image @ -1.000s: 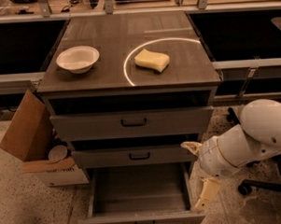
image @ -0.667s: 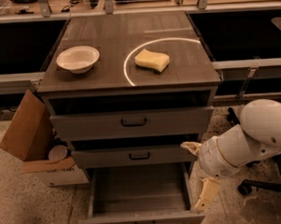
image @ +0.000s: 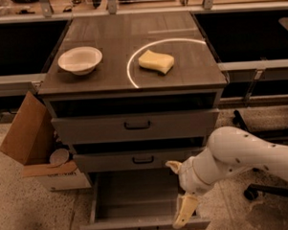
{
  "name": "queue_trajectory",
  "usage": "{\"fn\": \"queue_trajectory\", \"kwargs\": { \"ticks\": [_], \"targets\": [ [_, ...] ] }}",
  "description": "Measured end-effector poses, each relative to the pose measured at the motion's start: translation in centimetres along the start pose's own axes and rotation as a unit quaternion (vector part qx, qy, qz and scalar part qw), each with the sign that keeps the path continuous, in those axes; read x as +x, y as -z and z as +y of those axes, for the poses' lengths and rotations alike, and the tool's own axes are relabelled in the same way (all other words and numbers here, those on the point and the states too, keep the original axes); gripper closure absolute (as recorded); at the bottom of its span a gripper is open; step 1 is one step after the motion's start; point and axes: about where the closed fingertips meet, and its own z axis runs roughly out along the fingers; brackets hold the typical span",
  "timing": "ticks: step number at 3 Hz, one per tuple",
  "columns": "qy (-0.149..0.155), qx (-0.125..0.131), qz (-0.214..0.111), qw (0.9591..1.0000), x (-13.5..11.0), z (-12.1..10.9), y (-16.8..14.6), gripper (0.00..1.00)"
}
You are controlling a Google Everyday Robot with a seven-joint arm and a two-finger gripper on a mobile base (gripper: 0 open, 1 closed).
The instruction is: Close bottom drawer
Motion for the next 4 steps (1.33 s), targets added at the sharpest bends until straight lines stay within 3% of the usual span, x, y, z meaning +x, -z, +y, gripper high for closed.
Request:
{"fn": "queue_trajectory", "kwargs": {
  "ticks": [1, 2, 3, 4],
  "targets": [
    [-0.005, -0.011, -0.019, 0.9998, 0.9, 0.3, -8.3, 0.0],
    [-0.023, -0.022, -0.042, 0.9986, 2.3, 0.9, -14.1, 0.0],
    [-0.025, -0.022, -0.041, 0.9986, 2.8, 0.8, -14.7, 0.0],
    [-0.023, -0.024, -0.031, 0.9989, 6.0, 0.6, -17.3, 0.0]
  ]
}}
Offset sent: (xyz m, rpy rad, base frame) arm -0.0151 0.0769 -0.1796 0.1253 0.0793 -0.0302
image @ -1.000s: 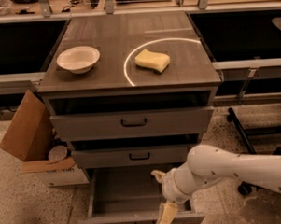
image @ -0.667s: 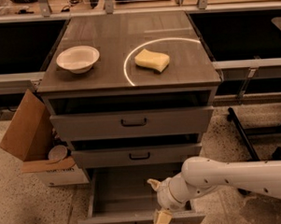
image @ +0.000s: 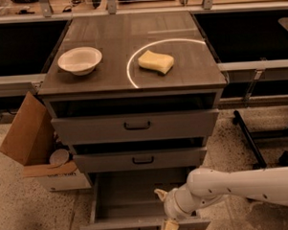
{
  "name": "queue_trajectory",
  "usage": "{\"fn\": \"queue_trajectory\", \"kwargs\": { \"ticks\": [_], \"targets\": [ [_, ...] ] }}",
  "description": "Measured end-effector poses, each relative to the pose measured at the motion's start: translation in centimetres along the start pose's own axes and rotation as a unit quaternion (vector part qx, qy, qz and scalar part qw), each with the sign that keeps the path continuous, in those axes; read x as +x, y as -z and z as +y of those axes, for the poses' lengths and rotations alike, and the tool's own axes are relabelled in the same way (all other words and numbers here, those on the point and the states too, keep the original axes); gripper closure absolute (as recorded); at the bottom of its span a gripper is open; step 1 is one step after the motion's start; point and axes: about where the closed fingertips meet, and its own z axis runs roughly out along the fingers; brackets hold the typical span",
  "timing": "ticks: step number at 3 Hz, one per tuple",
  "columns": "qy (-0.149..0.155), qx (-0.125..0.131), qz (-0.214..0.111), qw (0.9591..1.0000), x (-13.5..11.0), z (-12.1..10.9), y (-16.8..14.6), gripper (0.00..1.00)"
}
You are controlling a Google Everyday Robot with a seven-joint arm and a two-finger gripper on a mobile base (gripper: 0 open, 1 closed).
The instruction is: Close bottom drawer
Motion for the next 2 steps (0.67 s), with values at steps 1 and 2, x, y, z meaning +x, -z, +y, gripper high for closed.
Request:
{"fn": "queue_trajectory", "kwargs": {
  "ticks": [1, 2],
  "targets": [
    [-0.003, -0.002, 0.0, 1.0, 3.9, 0.0, -2.8, 0.0],
    [-0.007, -0.009, -0.015, 0.9998, 8.5, 0.4, -6.3, 0.04]
  ]
}}
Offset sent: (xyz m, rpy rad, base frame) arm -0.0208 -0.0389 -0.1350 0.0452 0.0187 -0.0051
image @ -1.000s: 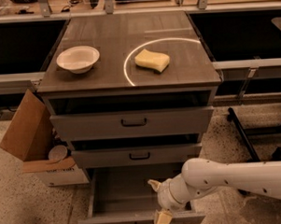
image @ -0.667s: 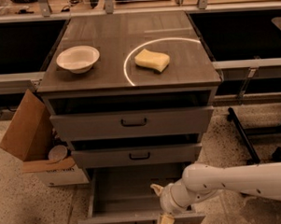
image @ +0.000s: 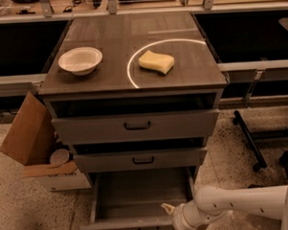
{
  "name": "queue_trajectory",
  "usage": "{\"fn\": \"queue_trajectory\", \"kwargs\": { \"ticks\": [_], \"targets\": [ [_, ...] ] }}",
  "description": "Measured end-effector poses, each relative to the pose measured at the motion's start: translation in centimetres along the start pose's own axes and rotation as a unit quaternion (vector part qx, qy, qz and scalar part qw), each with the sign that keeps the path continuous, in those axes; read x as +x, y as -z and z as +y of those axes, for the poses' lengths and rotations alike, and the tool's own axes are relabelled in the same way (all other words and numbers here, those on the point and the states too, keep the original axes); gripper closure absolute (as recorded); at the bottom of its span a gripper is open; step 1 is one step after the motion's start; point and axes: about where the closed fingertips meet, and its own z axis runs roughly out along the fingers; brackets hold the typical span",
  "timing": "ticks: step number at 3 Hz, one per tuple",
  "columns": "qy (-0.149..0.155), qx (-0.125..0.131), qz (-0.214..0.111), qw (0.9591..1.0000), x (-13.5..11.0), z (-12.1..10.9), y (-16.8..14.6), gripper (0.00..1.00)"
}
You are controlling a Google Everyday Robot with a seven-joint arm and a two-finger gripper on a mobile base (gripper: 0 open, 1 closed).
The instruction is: Close bottom drawer
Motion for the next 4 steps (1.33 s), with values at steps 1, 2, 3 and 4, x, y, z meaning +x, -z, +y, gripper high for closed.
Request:
{"fn": "queue_trajectory", "kwargs": {
  "ticks": [1, 2, 3, 4],
  "targets": [
    [-0.008, -0.009, -0.012, 0.9999, 2.6, 0.3, -2.1, 0.27],
    [-0.031, -0.011, -0.021, 0.9992, 5.2, 0.2, -3.4, 0.5],
    [-0.049, -0.01, -0.022, 0.9985, 7.3, -0.1, -4.6, 0.73],
    [-0.078, -0.004, -0.018, 0.9968, 9.6, -0.9, -5.8, 0.96]
  ]
}}
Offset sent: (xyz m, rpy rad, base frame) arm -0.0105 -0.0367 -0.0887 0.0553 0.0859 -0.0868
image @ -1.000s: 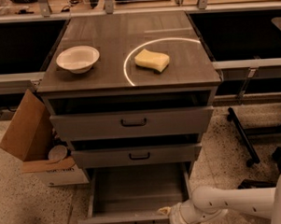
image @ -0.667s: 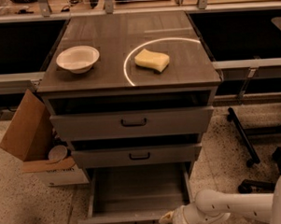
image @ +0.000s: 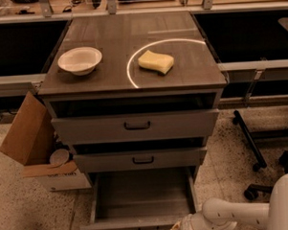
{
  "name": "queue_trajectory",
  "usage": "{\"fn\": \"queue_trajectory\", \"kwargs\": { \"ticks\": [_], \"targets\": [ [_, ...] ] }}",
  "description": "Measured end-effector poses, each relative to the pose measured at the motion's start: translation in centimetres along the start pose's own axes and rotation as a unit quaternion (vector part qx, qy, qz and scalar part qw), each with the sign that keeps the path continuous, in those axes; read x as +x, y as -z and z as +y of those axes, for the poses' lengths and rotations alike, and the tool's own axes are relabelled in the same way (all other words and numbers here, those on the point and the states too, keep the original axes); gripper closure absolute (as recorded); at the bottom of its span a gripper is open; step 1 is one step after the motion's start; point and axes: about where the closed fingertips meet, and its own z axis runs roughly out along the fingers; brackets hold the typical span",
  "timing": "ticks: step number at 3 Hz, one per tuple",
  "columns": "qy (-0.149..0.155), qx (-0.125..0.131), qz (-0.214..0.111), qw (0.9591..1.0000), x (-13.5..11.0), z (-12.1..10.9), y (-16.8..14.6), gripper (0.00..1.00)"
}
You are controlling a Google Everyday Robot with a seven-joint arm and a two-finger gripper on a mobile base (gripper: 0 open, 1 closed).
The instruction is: Close bottom drawer
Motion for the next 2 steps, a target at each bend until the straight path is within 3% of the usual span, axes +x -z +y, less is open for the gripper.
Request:
{"fn": "queue_trajectory", "kwargs": {
  "ticks": [2],
  "targets": [
    [0.001, 0.0, 0.001, 1.0, 0.37, -0.22, -0.27, 1.0]
  ]
}}
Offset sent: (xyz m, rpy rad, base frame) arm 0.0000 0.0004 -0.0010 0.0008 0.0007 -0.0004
